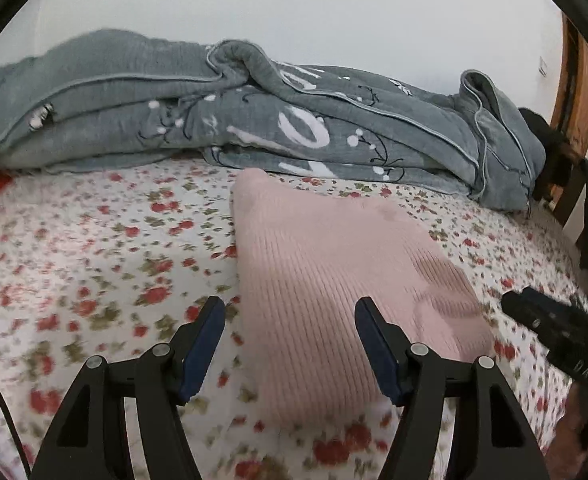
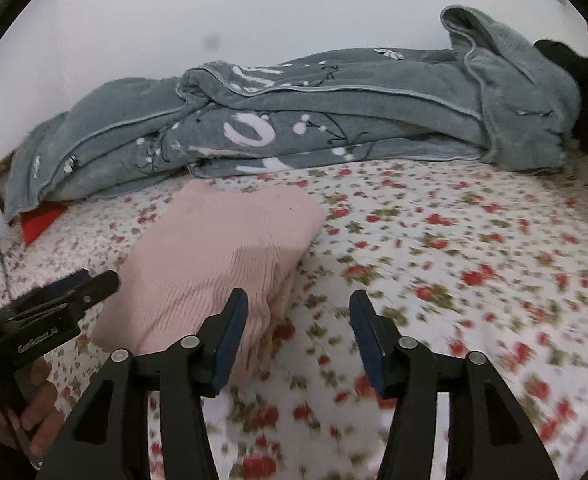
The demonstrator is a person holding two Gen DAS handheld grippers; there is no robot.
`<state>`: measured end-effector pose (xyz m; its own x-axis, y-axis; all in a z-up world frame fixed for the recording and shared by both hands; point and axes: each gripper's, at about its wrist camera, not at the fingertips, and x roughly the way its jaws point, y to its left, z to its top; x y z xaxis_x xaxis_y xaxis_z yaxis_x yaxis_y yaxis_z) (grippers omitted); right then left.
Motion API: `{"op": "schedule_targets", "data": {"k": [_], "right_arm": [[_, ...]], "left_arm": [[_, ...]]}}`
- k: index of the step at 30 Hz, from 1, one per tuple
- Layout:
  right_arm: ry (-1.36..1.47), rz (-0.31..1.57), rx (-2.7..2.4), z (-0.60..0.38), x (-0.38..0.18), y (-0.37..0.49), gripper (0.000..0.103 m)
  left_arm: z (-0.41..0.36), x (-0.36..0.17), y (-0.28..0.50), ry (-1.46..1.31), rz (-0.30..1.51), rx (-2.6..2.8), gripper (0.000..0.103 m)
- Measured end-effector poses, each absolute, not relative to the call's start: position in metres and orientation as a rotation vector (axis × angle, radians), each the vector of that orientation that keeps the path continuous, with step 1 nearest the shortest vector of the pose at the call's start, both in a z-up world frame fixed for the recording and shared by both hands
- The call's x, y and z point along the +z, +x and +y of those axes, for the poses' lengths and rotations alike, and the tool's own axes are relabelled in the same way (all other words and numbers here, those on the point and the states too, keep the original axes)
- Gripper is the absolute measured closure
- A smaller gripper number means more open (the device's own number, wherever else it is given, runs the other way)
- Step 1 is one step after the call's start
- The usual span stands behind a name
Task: Fold small clothes
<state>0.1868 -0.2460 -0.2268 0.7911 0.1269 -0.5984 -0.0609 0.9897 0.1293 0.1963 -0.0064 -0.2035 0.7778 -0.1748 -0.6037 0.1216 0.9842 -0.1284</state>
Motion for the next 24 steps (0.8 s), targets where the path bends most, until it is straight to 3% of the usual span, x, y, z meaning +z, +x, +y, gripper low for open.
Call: {"op": "schedule_targets", "data": {"k": [3, 5, 7, 10, 16, 24], "right_arm": [[0.100, 0.660, 0.081, -0.248, -0.209, 0.166, 0.049], [0.102, 0.646, 0.071, -0.250, -0.199, 0.151, 0.043], [0.089, 0.639, 0.064, -0.249, -0.192, 0.135, 0.014], [0.046, 0.621, 0.061, -0.246, -0.184, 0.106, 0.007], [0.028, 0.618, 0.017, -0.248, -0.168, 0.059, 0.003], [-0.040, 0.567, 0.009, -0.240, -0.151, 0.010, 0.000]], "left_arm": [[0.002, -0.193, 0.174, -0.123, 0.686, -0.161, 0.037], [0.004, -0.183, 0.157, -0.123, 0.688, -0.132, 0.036], [0.006, -0.172, 0.137, -0.110, 0.679, -0.102, 0.029], [0.007, -0.157, 0.105, -0.096, 0.652, -0.067, 0.025], [0.010, -0.133, 0.057, -0.129, 0.621, -0.064, 0.019], [-0.005, -0.115, 0.012, -0.084, 0.595, -0.060, 0.019]]}}
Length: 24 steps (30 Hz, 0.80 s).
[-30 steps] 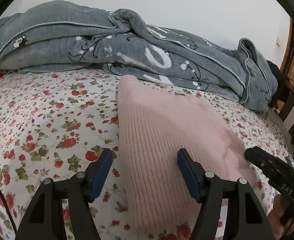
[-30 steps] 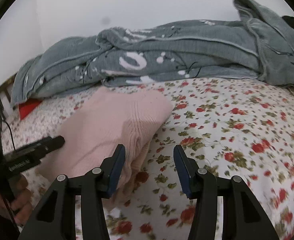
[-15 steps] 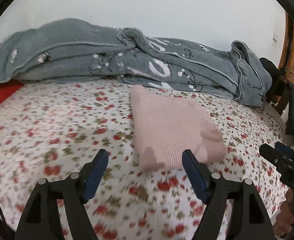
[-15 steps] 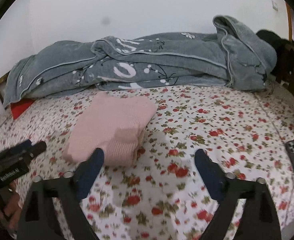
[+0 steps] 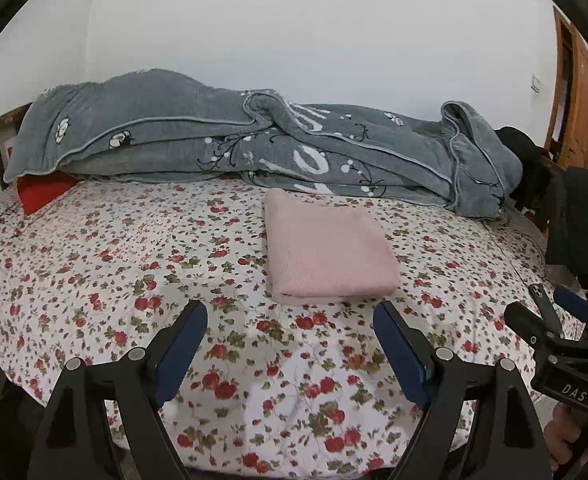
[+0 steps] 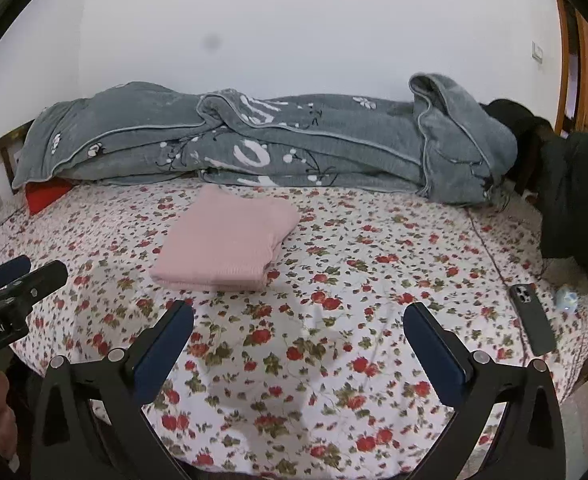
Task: Fold small clothes
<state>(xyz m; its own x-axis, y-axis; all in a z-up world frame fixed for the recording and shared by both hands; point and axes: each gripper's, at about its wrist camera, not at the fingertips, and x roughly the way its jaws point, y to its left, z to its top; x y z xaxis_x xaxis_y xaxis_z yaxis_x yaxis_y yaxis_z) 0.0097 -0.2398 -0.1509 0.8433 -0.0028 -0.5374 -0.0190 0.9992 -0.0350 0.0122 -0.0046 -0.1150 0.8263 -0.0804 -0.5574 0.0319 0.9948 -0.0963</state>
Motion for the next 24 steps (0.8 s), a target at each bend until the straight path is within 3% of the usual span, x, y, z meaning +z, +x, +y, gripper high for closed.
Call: {"op": "schedule_targets", "data": {"k": [4, 24], "right_arm": [[-0.033, 0.553, 0.001, -0.243, -0.146, -0.005, 0.000], [-0.027, 0.546, -0.031, -0.248, -0.137, -0.018, 0.000]], "left_arm": [[-0.010, -0.106, -0.003, -0.066, 0.568, -0.046, 0.014], [-0.009, -0.097, -0.010, -0.062, 0.569, -0.028, 0.014]]}}
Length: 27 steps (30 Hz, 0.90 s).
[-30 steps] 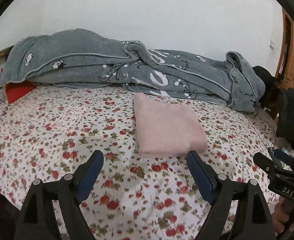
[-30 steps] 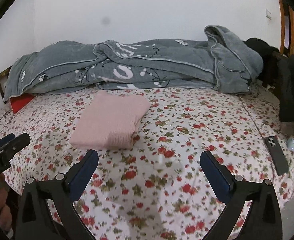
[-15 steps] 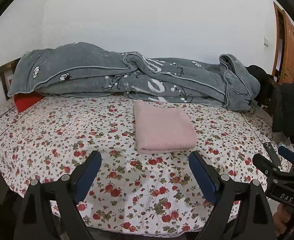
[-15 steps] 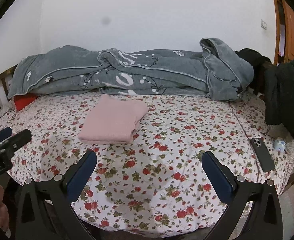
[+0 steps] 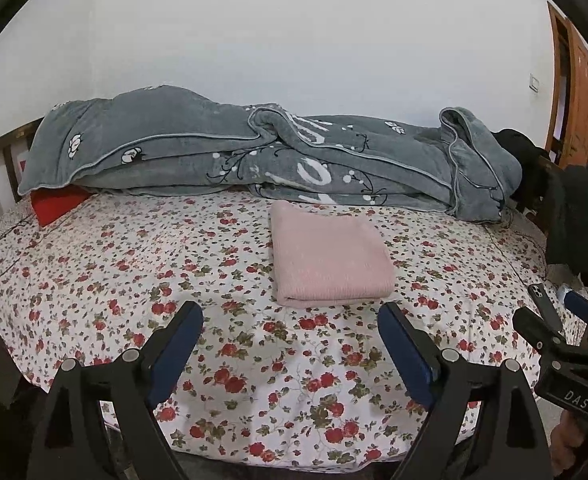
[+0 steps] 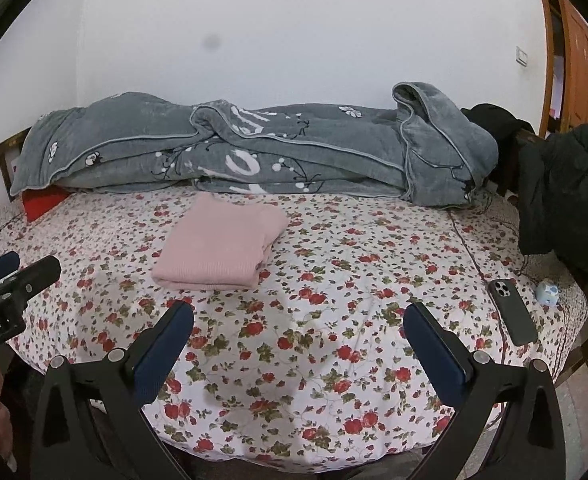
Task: Fold small clothes
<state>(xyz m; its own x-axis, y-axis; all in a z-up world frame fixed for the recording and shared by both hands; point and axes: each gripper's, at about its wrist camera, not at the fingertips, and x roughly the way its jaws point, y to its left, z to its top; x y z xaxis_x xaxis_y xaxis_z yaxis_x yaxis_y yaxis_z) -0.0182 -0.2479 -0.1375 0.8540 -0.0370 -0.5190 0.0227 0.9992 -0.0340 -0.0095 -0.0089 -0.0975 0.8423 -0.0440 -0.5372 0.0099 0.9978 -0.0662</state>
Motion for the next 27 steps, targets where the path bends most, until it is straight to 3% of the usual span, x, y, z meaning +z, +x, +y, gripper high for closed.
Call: {"op": "schedule_targets", "data": {"k": [27], "right_arm": [[-0.008, 0.540, -0.052, -0.2506, -0.1327, -0.0234, 0.000]], "left_arm": [[-0.0070, -0.0879, -0.0137, -0.057, 0.551, -0.031, 0.014]]}}
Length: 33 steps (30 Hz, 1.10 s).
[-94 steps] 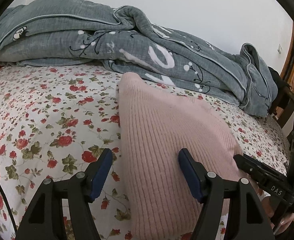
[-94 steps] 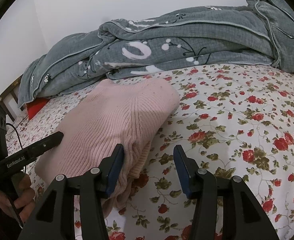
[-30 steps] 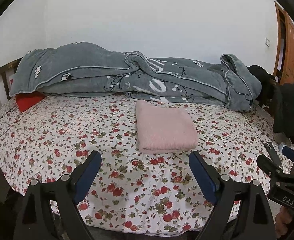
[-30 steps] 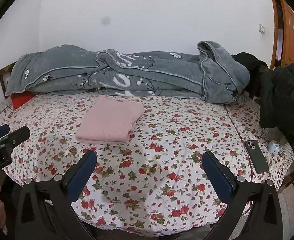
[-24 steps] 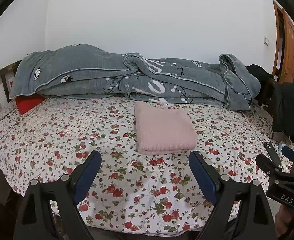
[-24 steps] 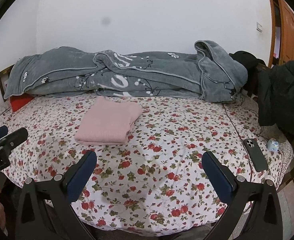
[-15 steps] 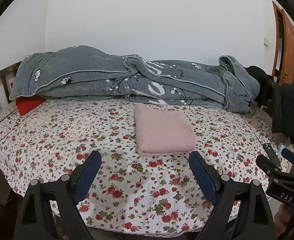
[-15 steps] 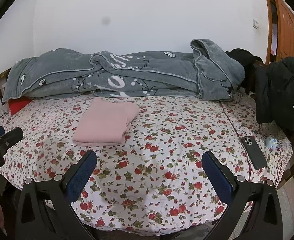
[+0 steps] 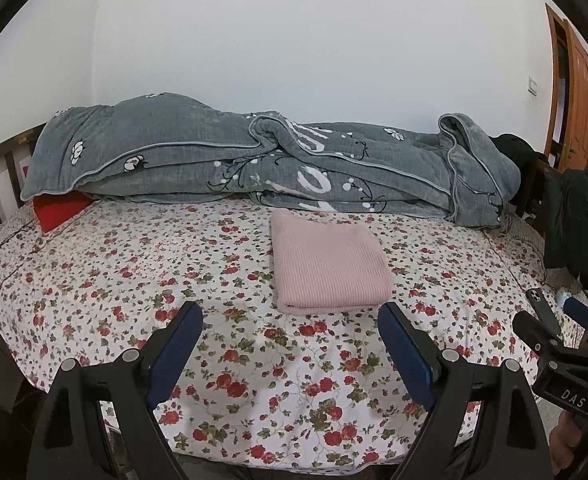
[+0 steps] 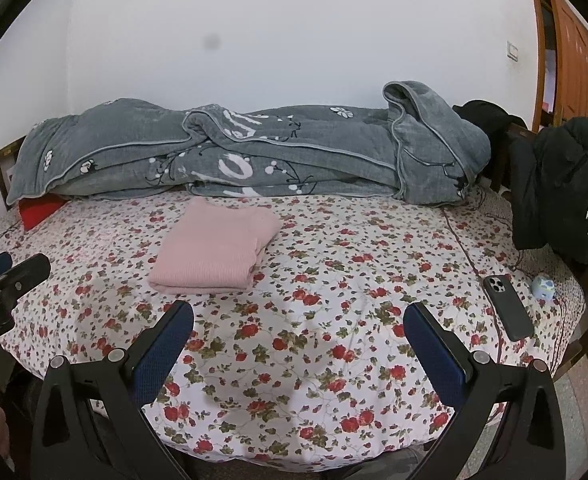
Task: Fold small clothes
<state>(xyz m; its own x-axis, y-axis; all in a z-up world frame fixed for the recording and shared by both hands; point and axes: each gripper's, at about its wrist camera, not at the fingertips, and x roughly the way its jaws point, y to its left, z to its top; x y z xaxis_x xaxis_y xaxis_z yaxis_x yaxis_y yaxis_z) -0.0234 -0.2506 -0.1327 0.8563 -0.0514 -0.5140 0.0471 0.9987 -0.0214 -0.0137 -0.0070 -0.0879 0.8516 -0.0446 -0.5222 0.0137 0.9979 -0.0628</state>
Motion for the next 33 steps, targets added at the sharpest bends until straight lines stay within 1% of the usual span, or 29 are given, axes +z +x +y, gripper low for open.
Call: {"op": "schedule_targets", "data": {"k": [33], "right_arm": [[0.009, 0.540, -0.045, -0.2480, -0.1301, -0.0251, 0.000]], "left_arm": [[-0.0049, -0.0845, -0.0147, -0.059, 0.545, -0.026, 0.014]]}}
